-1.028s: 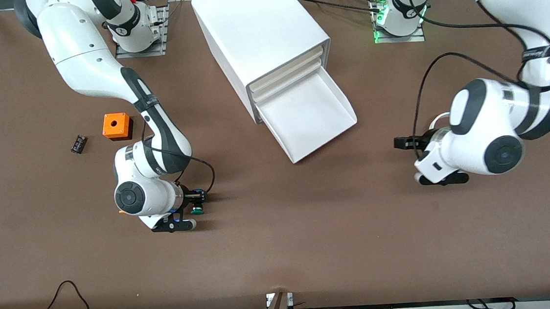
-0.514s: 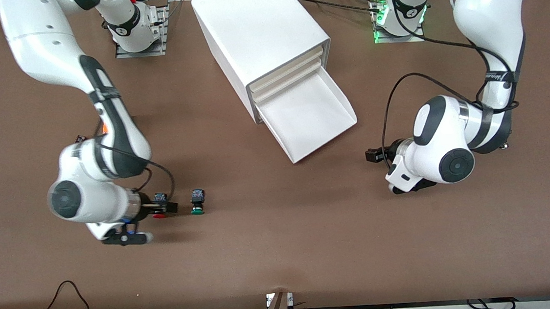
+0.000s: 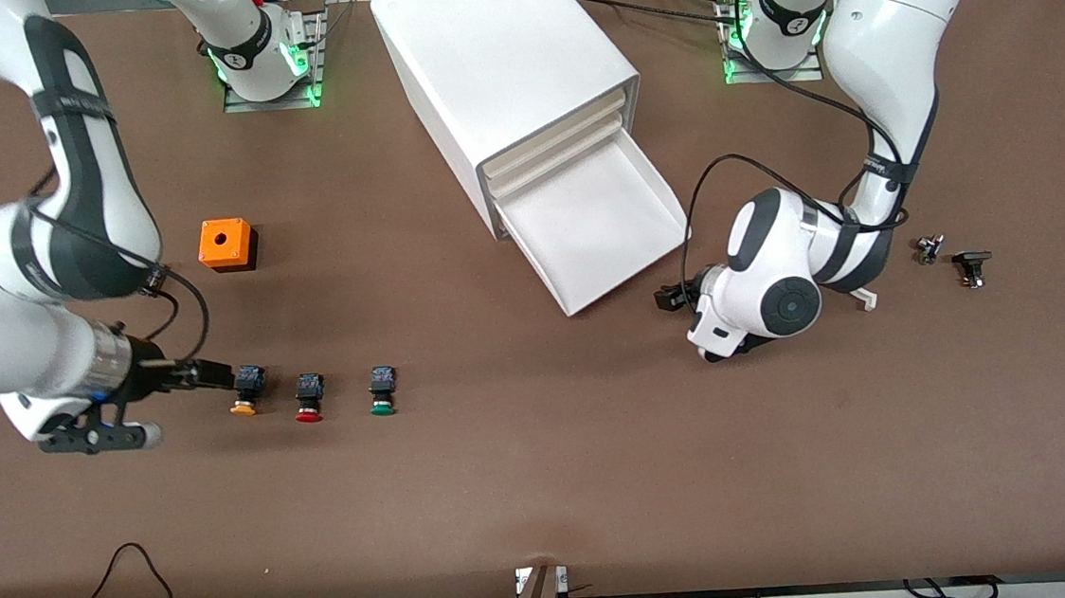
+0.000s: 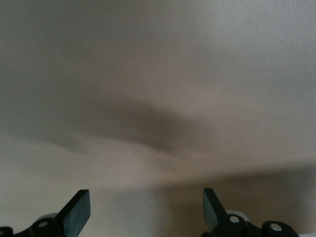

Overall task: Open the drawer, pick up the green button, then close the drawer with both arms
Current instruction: 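Open the right gripper to release the green button and lift away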

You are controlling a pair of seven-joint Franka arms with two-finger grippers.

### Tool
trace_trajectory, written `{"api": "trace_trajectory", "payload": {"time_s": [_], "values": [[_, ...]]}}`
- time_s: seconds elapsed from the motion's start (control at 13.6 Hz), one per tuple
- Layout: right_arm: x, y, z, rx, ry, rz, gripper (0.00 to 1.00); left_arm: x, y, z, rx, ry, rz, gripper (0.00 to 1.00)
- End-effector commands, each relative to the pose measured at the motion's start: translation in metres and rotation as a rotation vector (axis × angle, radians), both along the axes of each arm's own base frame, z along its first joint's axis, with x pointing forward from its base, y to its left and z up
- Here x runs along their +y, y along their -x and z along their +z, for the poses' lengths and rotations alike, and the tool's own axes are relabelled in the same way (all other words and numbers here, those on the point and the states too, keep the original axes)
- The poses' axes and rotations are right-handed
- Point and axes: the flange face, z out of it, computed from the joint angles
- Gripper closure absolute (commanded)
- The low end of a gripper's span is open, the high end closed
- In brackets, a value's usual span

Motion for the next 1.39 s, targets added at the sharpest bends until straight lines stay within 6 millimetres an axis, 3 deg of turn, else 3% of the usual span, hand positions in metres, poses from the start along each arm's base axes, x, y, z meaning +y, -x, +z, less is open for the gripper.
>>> {"api": "trace_trajectory", "payload": {"time_s": [0.0, 0.29, 0.44, 0.88, 0.95, 1.1, 1.32], "values": [[-0.008, 0.044, 0.043, -0.022, 0.038, 0.028, 0.00, -0.016, 0.013, 0.016, -0.003, -0.007, 0.077, 0.00], [-0.017, 0.079, 0.099, -0.034, 0.039, 0.017, 0.00, -0.056, 0.041, 0.023, -0.001, -0.041, 0.190, 0.00], [-0.021, 0.089, 0.121, -0.050, 0.063, 0.005, 0.00, -0.062, 0.063, 0.020, -0.017, -0.048, 0.194, 0.00], [-0.035, 0.135, 0.187, -0.063, 0.089, -0.052, 0.00, -0.093, 0.096, 0.015, 0.030, -0.043, 0.147, 0.00], [-0.026, 0.142, 0.196, -0.071, 0.085, -0.040, 0.00, -0.101, 0.104, 0.016, 0.035, -0.037, 0.130, 0.00], [-0.013, 0.151, 0.200, -0.089, 0.087, -0.009, 0.00, -0.111, 0.116, 0.013, 0.051, -0.033, 0.109, 0.00], [-0.006, 0.147, 0.193, -0.090, 0.077, 0.008, 0.00, -0.127, 0.130, 0.019, 0.100, 0.006, 0.130, 0.00]]}}
